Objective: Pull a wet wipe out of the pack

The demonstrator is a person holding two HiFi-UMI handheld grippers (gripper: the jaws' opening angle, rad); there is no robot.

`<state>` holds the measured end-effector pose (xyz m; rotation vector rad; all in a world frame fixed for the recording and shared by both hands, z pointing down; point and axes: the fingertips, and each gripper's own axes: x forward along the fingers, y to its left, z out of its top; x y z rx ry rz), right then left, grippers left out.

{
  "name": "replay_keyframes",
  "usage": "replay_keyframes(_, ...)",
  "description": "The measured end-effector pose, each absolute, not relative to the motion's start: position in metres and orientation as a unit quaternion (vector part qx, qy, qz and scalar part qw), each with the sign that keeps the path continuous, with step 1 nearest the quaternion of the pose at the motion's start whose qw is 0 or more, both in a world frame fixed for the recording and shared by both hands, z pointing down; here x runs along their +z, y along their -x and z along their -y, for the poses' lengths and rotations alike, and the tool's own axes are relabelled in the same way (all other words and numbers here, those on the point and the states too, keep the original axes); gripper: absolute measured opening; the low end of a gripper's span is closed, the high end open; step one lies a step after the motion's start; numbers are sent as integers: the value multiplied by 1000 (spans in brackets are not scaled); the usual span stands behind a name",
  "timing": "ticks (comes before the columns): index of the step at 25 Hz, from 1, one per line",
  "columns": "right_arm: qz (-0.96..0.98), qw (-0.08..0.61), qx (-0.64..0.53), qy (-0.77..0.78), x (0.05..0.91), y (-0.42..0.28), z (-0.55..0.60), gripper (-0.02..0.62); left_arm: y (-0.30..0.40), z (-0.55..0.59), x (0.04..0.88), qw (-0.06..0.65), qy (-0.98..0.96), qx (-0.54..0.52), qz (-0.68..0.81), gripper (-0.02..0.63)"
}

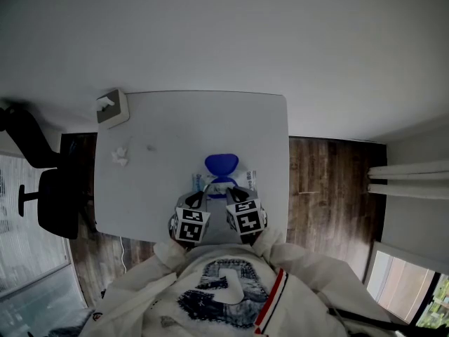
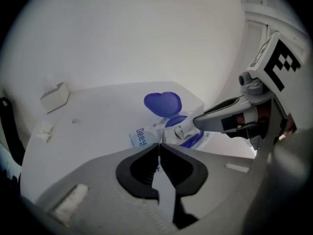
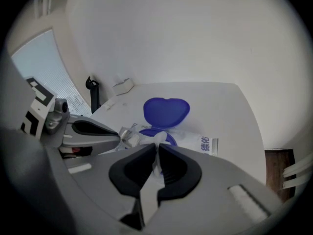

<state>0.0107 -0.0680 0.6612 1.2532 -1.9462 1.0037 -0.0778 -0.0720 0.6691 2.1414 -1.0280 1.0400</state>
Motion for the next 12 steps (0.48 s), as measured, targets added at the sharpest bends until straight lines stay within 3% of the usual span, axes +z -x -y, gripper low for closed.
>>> replay_keyframes(12, 740, 261, 368, -499, 637, -38, 76, 21, 79, 71, 665, 267, -786, 387, 403, 20)
